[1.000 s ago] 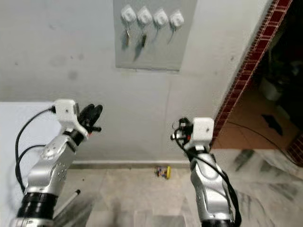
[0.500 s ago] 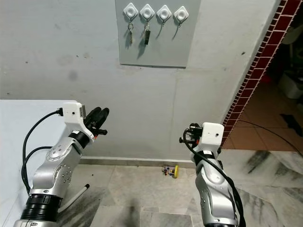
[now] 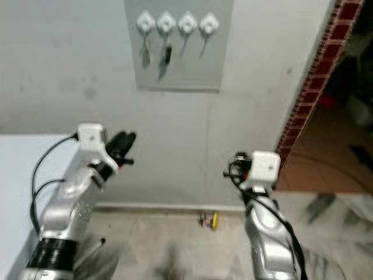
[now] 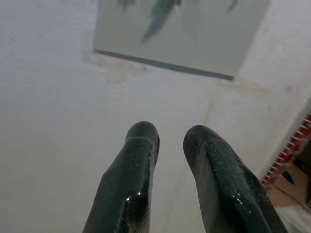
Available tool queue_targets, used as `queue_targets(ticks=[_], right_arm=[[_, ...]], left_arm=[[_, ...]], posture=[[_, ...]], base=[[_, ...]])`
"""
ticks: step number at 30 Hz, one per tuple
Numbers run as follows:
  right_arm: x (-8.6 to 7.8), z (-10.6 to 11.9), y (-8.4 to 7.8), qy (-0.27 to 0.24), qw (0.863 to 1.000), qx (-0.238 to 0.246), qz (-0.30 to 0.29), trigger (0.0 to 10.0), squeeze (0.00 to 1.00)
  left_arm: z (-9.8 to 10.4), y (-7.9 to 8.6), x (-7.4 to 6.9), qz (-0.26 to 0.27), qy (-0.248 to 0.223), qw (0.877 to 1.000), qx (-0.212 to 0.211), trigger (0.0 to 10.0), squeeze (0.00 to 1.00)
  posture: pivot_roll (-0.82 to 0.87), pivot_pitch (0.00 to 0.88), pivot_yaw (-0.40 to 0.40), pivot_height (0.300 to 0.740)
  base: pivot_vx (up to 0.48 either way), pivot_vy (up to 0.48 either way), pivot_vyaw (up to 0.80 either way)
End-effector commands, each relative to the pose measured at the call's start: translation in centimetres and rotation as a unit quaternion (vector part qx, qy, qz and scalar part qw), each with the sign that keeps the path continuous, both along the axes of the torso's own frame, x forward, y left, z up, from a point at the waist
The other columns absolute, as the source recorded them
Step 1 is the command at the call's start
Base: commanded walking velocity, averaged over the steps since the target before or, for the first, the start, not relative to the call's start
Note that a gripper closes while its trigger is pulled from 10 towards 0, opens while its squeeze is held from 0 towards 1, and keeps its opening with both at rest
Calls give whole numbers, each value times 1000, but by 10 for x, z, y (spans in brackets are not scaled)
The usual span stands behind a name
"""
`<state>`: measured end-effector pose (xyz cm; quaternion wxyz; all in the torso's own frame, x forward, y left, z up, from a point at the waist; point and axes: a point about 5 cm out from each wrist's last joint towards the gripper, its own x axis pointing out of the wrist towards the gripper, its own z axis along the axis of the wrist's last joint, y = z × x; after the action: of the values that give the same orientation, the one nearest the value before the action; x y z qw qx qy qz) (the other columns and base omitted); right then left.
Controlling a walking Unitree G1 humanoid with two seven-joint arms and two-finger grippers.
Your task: Hang keys on a hook
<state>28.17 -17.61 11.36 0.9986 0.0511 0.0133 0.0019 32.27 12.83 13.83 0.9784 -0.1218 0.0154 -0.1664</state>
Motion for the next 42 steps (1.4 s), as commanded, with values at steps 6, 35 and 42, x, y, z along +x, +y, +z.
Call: queue_targets(ticks=[6, 35, 42], right_arm=[[2, 8, 8, -18, 1000, 4, 16, 10000, 0], [2, 9, 11, -23, 999, -7, 33, 10000, 0], [3, 21, 13, -59, 993, -33, 95, 10000, 0]], left_arm=[[5, 7, 1, 9, -6, 1000, 5, 10000, 0], [14, 2, -1, 4, -40, 999, 7, 10000, 0], [30, -17, -11, -88, -92, 992, 22, 10000, 0]], posture=[[-96, 24, -25, 740], [-89, 16, -30, 740], [-90, 9, -31, 740]], base=[[418, 0, 0], [320, 0, 0], [0, 0, 0]])
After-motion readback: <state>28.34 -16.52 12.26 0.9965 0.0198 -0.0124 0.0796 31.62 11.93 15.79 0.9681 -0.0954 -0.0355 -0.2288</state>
